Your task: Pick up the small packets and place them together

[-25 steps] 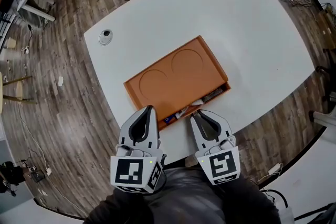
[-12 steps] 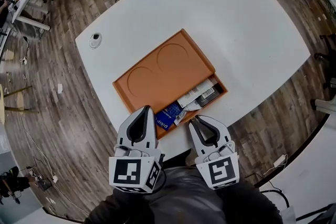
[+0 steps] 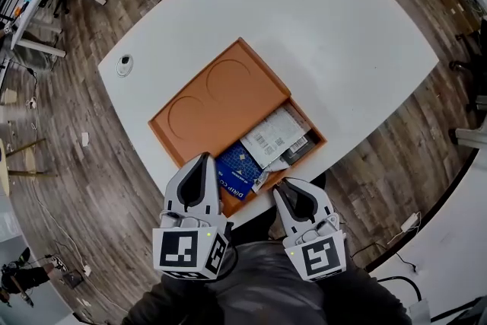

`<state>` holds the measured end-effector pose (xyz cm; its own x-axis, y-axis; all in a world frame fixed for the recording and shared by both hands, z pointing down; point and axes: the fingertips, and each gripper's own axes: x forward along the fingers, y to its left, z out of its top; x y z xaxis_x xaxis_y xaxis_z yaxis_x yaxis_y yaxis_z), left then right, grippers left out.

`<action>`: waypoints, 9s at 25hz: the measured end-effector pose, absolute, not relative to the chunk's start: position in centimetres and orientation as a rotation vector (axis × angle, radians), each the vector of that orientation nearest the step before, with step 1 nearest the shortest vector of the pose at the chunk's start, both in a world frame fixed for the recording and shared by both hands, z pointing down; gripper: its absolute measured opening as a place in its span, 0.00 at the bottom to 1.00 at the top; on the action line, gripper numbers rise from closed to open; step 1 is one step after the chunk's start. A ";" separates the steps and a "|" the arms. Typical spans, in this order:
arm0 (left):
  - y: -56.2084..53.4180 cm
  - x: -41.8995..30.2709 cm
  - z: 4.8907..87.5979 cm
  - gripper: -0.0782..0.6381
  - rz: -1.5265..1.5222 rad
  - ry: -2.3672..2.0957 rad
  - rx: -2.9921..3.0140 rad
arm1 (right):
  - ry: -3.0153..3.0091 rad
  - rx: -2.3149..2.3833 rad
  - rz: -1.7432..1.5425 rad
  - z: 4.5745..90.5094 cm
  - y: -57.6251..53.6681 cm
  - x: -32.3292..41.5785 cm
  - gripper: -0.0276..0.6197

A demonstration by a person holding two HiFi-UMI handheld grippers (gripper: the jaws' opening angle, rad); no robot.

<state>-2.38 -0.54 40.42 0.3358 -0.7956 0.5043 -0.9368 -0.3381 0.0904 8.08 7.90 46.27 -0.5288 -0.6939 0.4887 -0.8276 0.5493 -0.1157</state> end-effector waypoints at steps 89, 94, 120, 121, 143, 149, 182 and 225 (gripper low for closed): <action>-3.4 -5.2 31.7 0.10 0.158 -1.597 2.330 | -2.137 0.982 -0.014 34.6 -1.8 6.1 0.06; -4.1 -6.5 31.6 0.10 0.153 -1.667 2.260 | -2.150 1.043 -0.074 33.3 -6.5 6.4 0.06; -0.7 -16.3 34.4 0.10 0.216 -1.872 1.984 | -2.351 0.712 0.144 41.6 -5.3 -6.6 0.44; -0.4 -16.3 34.1 0.10 0.212 -1.877 1.988 | -2.368 0.726 0.144 40.9 -5.3 -6.6 0.44; -1.2 -6.6 34.6 0.10 0.257 -1.600 2.224 | -2.228 0.951 0.254 42.0 -0.7 4.8 0.44; -1.9 -6.4 35.8 0.10 0.303 -1.580 2.215 | -2.180 0.797 0.331 45.3 0.9 4.0 0.44; -2.1 -9.7 36.4 0.10 0.281 -1.614 2.164 | -2.000 0.672 0.213 46.2 1.0 2.7 0.05; -3.1 -13.2 31.0 0.10 0.156 -1.814 2.153 | -2.276 0.688 -0.085 31.5 -3.4 -3.5 0.05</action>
<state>-13.19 -3.10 31.00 0.1876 -0.9398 0.2857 -0.9748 -0.1423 0.1721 -3.46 -3.38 31.49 -0.5791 -0.5011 0.6431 -0.4519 0.8538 0.2584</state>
